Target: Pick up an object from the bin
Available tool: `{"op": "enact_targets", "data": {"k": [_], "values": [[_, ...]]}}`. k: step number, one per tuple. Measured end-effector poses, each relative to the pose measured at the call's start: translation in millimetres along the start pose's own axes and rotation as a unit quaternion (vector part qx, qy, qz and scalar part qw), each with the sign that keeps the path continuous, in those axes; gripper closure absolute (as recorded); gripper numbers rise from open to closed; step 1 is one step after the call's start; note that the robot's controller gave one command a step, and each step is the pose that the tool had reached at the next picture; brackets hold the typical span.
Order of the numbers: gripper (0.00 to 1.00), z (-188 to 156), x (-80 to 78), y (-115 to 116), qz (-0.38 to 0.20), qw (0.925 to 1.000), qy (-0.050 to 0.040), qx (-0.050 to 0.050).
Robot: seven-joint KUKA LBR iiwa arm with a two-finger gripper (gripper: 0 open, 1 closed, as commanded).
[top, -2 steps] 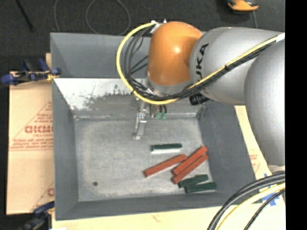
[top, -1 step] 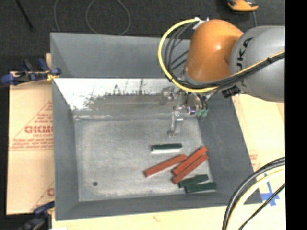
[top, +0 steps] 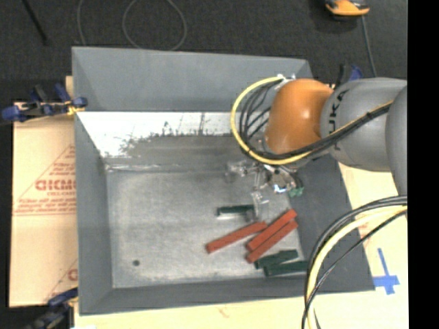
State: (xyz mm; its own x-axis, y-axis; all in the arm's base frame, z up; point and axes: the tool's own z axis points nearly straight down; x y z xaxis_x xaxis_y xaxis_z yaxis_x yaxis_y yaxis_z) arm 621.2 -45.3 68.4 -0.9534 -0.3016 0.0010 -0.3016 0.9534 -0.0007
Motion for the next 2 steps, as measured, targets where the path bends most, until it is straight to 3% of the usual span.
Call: {"op": "enact_targets", "data": {"k": [1, 2], "values": [[1.0, -5, -3.5, 1, 0.002, 1.0, -0.005, 0.0], [1.0, -5, -28.1, 16, 0.115, 0.9934, -0.0044, 0.0]]}}
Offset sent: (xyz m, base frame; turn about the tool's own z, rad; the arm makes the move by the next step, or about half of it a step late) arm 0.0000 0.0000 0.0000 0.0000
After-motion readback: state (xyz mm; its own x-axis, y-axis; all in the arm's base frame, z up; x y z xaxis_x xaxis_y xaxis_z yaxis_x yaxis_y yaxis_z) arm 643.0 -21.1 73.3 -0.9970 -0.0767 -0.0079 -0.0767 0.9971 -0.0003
